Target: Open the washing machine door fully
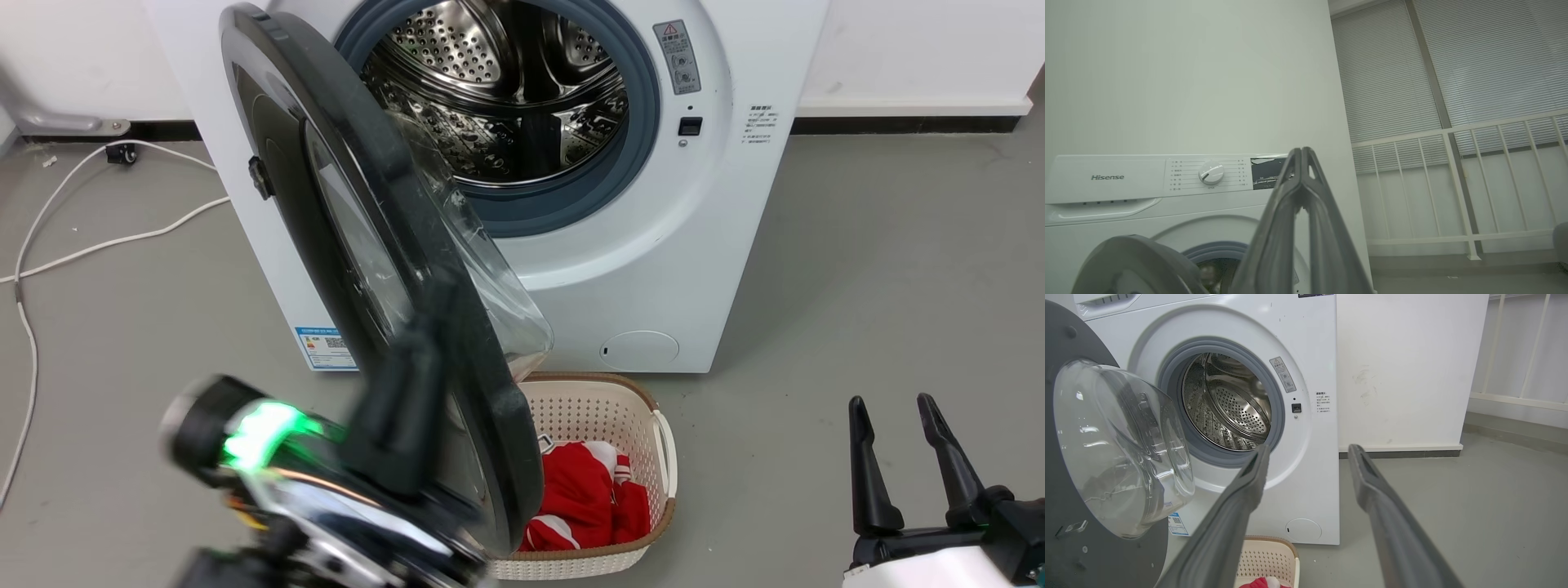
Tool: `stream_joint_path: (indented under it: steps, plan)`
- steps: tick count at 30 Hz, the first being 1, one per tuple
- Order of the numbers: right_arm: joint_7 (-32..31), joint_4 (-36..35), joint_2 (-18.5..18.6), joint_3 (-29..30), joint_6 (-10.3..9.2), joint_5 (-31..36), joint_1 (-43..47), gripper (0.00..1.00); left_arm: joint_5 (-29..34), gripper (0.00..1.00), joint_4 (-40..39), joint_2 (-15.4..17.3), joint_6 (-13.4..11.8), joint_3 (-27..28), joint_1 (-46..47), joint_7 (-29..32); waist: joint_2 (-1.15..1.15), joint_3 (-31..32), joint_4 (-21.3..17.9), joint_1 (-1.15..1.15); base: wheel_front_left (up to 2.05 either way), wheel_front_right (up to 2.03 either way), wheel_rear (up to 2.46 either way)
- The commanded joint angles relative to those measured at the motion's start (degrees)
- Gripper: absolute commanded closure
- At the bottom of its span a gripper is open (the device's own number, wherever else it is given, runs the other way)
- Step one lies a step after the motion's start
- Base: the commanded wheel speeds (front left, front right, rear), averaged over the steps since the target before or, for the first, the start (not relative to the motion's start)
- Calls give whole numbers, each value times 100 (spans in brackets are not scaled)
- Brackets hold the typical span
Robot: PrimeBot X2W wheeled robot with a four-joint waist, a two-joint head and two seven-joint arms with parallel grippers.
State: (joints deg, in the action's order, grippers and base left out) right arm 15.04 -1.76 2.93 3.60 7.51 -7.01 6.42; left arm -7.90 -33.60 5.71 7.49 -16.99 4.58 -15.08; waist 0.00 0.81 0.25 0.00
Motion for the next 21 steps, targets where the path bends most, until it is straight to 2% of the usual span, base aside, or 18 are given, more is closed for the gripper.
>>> stream_joint_path:
  steps: [1,7,15,21]
  plan:
    - [18,15,-10,2,-4,17,21,0,-74,100,105,64,-1,-241,-111,-12,0,9,-3,0,0,0,0]
    - [18,49,-11,-29,-4,-20,54,0,-334,100,851,313,-2,-1132,-517,20,0,27,-29,0,0,0,0]
    - [17,108,-11,-43,-4,-53,51,0,-616,100,1815,426,-184,-1189,-1176,406,0,-41,-46,0,0,0,0]
    - [17,162,-11,-111,-4,-39,-60,0,-698,100,2435,328,-182,-1163,-953,339,0,-97,-95,0,0,0,0]
